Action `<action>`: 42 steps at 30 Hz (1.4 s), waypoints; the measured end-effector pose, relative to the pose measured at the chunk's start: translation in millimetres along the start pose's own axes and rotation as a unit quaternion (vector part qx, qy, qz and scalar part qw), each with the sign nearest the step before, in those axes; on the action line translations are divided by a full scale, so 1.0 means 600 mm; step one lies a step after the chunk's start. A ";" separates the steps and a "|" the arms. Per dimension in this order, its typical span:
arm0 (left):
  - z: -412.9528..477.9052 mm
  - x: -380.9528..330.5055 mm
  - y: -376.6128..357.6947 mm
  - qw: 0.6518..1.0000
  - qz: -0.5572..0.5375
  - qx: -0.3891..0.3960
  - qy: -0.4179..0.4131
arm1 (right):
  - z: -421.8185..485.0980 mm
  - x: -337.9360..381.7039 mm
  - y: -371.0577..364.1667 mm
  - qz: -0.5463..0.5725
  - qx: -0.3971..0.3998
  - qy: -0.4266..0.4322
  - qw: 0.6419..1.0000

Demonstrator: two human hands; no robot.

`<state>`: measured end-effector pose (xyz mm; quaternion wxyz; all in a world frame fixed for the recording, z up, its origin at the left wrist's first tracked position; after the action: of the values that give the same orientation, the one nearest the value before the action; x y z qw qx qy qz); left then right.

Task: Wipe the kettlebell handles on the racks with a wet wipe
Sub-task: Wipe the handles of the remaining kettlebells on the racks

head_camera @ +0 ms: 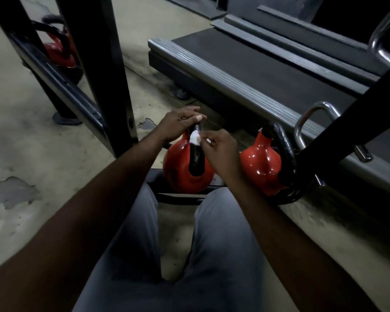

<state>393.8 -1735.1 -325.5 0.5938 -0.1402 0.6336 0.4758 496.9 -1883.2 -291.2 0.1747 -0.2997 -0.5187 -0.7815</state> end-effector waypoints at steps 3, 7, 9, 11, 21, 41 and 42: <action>0.001 -0.002 0.004 1.000 -0.012 0.017 0.004 | -0.041 0.003 0.004 -0.076 0.056 0.057 0.994; 0.008 -0.005 0.010 0.997 -0.056 0.038 0.041 | -0.007 0.030 0.010 -0.134 0.068 0.071 0.986; 0.010 -0.006 0.014 0.995 -0.072 0.046 0.055 | 0.011 0.048 -0.002 -0.174 0.048 0.067 0.981; 0.011 -0.007 0.019 0.993 -0.083 0.060 0.064 | 0.000 0.058 -0.019 -0.185 0.037 0.053 0.981; 0.004 0.015 0.029 0.979 -0.174 0.045 0.094 | -0.025 0.100 -0.055 -0.360 0.057 0.178 0.914; -0.013 0.004 0.019 0.990 -0.114 -0.013 0.080 | -0.038 -0.055 -0.031 0.226 0.032 -0.230 0.946; -0.014 0.003 0.020 0.991 -0.105 -0.019 0.078 | -0.043 -0.051 -0.026 0.247 0.060 -0.238 0.937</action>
<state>379.1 -1734.6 -323.2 0.5869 -0.2540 0.6501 0.4104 503.9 -1901.8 -329.2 0.2514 -0.5845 -0.5003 -0.5873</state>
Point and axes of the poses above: each hand's wrist, its own z-axis towards the middle knuckle, its own y-axis out of the back of the hand, x = y × z, the point moved 4 cm from there along z, towards the middle knuckle, and after that the axes turned 1 degree about y, right-handed, at the moved point
